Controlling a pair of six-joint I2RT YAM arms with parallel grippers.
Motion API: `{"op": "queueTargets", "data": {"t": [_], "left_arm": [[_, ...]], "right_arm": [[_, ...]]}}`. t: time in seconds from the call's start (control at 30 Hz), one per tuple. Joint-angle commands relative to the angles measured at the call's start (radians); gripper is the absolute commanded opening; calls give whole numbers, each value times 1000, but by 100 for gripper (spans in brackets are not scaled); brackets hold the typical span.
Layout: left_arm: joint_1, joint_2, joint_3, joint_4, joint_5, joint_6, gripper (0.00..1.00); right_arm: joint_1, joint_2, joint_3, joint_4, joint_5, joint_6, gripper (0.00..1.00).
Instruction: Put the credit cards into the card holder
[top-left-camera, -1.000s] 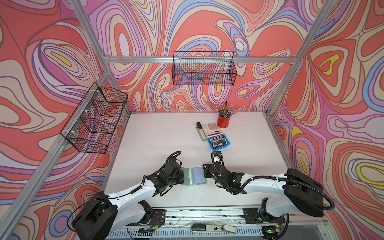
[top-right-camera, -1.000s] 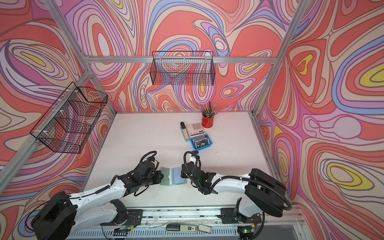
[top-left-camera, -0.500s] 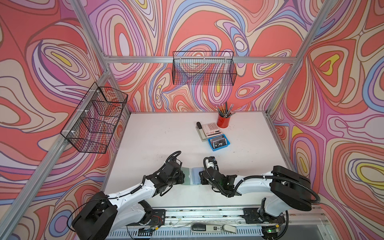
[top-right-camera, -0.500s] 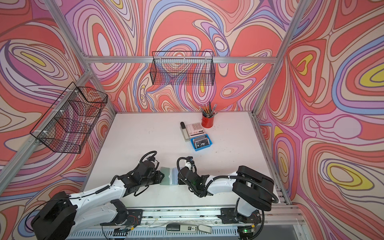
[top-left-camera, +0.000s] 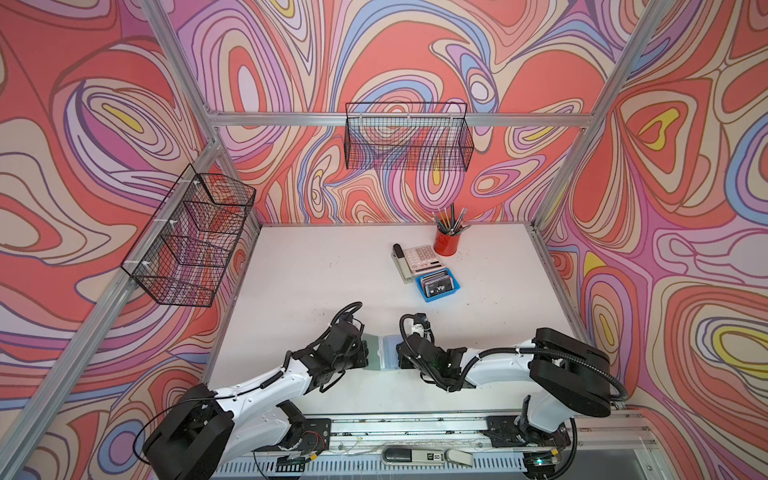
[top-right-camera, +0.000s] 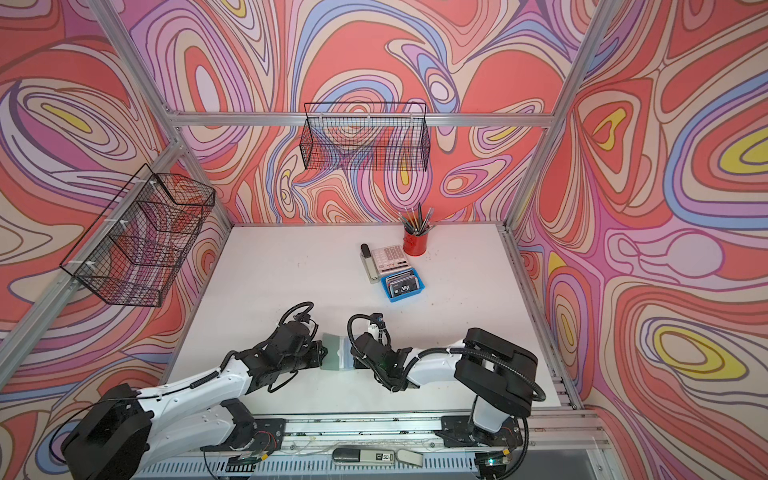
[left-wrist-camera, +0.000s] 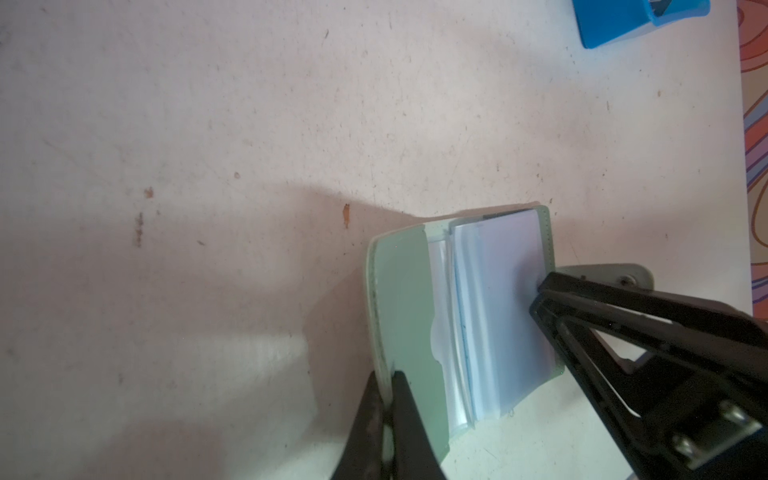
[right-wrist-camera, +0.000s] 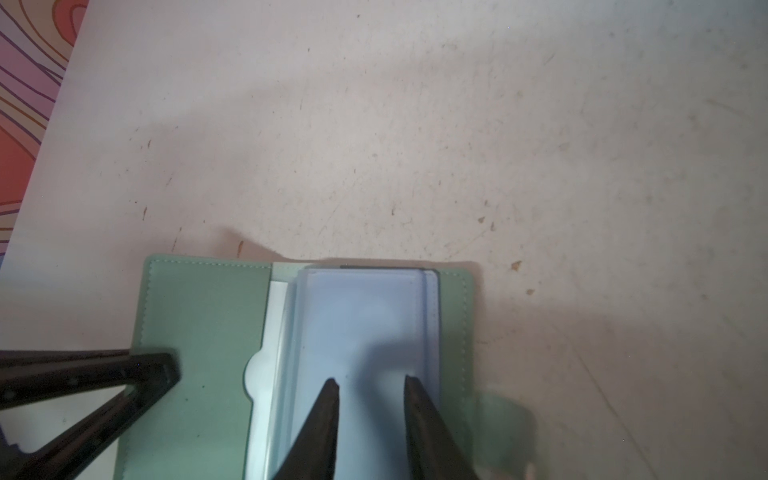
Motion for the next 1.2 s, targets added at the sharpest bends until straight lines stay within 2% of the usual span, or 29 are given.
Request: {"op": "queueTargets", "data": {"t": [0.0, 0.37, 0.67, 1.17], "left_arm": [[4, 4, -11, -16, -29, 4, 4], [4, 23, -11, -1, -18, 3, 1], [4, 23, -12, 0, -20, 2, 0], [4, 20, -13, 4, -15, 2, 0]], "right_arm": [[4, 4, 9, -39, 31, 18, 31], [4, 22, 7, -22, 13, 20, 32], [4, -34, -5, -46, 39, 16, 32], [5, 12, 7, 6, -16, -3, 30]]}}
